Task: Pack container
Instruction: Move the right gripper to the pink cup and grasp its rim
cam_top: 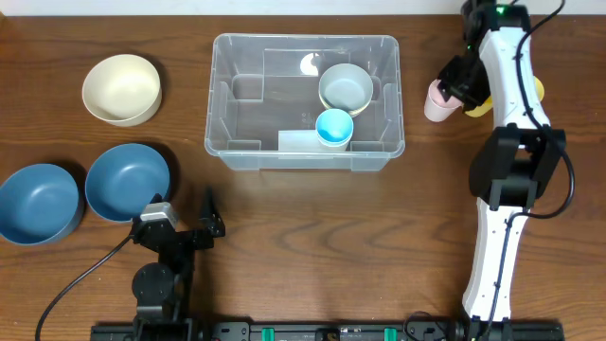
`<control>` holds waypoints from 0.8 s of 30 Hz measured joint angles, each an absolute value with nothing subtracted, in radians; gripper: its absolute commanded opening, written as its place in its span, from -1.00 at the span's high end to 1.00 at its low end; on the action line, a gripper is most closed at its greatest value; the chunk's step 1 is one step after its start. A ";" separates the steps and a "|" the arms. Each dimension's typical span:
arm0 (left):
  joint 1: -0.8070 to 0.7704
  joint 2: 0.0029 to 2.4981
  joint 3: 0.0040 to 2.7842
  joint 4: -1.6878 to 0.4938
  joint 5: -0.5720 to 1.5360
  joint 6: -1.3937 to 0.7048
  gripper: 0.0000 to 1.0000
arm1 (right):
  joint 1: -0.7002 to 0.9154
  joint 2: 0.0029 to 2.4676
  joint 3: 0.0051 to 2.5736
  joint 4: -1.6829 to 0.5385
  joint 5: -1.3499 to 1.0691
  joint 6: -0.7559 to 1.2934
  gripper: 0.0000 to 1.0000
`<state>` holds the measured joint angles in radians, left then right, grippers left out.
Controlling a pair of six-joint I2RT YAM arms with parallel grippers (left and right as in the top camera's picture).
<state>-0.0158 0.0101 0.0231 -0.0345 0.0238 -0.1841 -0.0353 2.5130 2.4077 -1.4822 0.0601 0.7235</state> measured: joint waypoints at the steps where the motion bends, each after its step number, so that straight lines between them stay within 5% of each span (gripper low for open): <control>1: -0.016 0.010 0.023 -0.035 0.024 -0.184 -0.96 | -0.035 2.513 2.387 -1.473 0.061 0.725 0.36; 7: -0.016 0.010 0.023 -0.035 0.024 -0.184 -0.96 | -0.035 2.513 2.354 -1.446 0.056 0.720 0.98; 24: -0.016 0.010 0.023 -0.035 0.024 -0.184 -0.96 | -0.030 2.439 2.354 -1.632 0.030 0.535 0.97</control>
